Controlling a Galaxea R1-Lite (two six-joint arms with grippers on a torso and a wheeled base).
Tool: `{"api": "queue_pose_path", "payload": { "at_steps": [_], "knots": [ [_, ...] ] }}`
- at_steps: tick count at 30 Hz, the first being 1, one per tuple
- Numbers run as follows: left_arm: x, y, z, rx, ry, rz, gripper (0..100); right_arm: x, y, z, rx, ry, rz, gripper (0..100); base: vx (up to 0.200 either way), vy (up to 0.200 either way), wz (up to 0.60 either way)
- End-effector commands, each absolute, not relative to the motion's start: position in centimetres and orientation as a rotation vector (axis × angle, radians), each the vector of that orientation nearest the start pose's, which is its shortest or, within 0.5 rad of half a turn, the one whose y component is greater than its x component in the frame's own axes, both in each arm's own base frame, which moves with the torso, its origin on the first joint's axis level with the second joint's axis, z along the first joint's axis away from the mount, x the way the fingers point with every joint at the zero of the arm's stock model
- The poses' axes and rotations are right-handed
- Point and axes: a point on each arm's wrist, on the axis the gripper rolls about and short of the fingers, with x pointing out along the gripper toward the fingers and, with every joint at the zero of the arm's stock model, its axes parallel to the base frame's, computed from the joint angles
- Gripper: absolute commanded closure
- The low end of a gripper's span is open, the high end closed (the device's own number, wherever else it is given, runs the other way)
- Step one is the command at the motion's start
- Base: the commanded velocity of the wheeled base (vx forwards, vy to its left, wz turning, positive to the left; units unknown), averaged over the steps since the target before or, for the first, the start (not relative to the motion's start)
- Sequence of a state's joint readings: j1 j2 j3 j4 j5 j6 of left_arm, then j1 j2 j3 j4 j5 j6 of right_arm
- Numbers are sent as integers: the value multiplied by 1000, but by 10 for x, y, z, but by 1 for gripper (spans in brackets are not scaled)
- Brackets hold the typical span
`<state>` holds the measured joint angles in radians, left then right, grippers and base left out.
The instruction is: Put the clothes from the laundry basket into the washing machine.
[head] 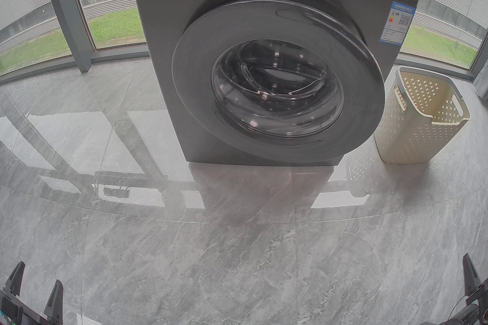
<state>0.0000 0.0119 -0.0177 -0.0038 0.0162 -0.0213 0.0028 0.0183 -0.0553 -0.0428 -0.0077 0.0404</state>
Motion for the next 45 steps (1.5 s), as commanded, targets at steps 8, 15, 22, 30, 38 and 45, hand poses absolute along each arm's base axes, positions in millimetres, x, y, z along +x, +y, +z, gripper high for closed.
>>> {"api": "queue_pose_path", "payload": {
  "at_steps": [8, 15, 22, 30, 38, 45],
  "knots": [
    [-22, 0, 76, -15, 0, 11, 0, 46, 13, 153, 1, 264, 548, 0, 0, 0, 0],
    [-22, 0, 76, -14, 0, 12, 0, 108, 42, 167, 19, 285, 721, 0, 171, 0, 0],
    [-22, 0, 76, -21, 0, 8, 0, 139, 103, 177, 177, 344, 712, 0, 200, 0, 0],
    [-22, 0, 76, -21, 0, 8, 0, 175, 128, 186, 213, 299, 635, 0, 200, 0, 0],
    [-22, 0, 76, -18, 0, 8, 0, 201, 134, 189, 232, 216, 568, 0, 150, 0, 0],
    [-22, 0, 76, -15, 0, 6, 0, 211, 125, 199, 249, 143, 522, 0, 0, 0, 0]
  ]
}}
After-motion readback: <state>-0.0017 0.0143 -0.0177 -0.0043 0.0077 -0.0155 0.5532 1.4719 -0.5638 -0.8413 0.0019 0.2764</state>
